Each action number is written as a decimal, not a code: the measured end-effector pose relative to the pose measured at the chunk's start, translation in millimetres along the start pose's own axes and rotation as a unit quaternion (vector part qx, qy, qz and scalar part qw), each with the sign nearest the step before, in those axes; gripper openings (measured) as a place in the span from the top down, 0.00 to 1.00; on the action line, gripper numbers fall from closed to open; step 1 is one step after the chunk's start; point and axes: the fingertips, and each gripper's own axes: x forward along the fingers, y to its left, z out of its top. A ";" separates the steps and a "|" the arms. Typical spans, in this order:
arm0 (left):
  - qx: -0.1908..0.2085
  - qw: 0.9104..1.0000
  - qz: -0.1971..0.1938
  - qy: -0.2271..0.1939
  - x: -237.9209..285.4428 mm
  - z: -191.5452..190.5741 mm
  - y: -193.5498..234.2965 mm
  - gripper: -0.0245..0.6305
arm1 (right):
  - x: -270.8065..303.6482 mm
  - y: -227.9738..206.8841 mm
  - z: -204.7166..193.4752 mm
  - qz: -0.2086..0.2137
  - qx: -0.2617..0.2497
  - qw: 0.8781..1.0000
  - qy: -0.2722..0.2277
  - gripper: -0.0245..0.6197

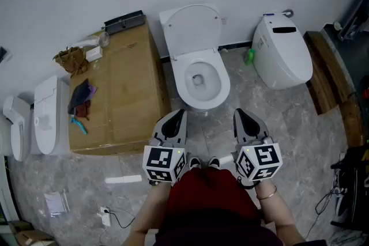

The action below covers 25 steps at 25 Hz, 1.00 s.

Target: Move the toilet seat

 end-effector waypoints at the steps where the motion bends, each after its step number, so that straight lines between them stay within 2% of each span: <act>1: 0.001 1.000 -0.001 0.000 0.2 0.4 -2.7 0.92 | -0.9 -1.8 -0.1 0.000 0.000 1.000 0.000 0.94; 10: 0.000 1.000 0.004 -0.004 9.3 6.7 -16.7 0.92 | -5.5 -19.2 -0.8 0.001 -0.002 1.000 -0.001 0.94; 19: -0.001 1.000 0.021 -0.004 26.8 8.8 -27.8 0.92 | -8.8 -55.3 1.5 0.003 0.025 0.999 -0.020 0.94; 25: -0.008 0.999 0.037 0.001 39.5 6.6 -37.4 0.92 | -8.7 -75.1 -2.4 0.017 0.036 0.999 -0.014 0.94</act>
